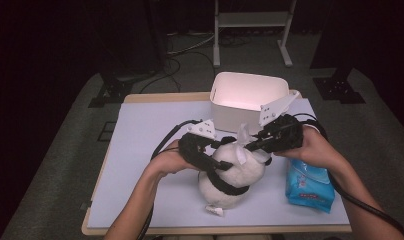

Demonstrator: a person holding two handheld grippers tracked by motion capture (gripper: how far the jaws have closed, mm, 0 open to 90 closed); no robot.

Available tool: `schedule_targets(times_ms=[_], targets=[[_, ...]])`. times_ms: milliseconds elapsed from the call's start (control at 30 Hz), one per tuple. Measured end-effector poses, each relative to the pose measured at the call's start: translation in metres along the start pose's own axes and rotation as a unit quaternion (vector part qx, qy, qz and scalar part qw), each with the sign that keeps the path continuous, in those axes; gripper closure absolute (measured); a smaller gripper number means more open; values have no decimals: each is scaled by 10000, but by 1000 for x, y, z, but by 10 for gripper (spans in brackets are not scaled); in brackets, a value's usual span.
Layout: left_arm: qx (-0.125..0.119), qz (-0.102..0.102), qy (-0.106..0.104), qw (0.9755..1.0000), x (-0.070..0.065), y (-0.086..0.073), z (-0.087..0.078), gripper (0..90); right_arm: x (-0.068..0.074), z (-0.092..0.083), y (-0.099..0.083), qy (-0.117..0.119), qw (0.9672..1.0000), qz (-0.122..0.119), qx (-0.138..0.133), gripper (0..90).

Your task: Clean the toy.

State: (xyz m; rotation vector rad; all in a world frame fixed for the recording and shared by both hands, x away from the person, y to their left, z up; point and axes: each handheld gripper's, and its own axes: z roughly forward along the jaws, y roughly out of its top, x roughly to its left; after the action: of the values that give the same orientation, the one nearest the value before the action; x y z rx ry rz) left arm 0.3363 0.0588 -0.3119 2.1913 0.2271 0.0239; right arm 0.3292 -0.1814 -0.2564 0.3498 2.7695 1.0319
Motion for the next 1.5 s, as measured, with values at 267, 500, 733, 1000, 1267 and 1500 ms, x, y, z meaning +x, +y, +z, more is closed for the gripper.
schedule_targets(times_ms=[267, 500, 733, 1000, 1267, 1500], targets=[[2, -48, -23, 10000, 0, -5, 3, 192, 0, -1, -11, 23, 10000, 66, 8, 793], [129, -116, -101, 9998, 1, -18, 10, 173, -4, -3, -22, 64, 9998, 176, -69, 794], [-37, -94, -282, 9996, 2, -19, 12, 356, -1, -7, -25, 60, 9997, 206, -67, 793], [-3, 48, -13, 10000, 2, -9, -2, 421, -4, -11, -21, 1, 9982, 288, -522, 793], [278, 260, 126, 9992, -1, 1, -10, 422, -4, -13, -21, -57, 9984, 317, -456, 793], [328, 246, 111, 9991, -1, 0, -8, 417, -1, -14, -15, -139, 9988, 253, -401, 793]])
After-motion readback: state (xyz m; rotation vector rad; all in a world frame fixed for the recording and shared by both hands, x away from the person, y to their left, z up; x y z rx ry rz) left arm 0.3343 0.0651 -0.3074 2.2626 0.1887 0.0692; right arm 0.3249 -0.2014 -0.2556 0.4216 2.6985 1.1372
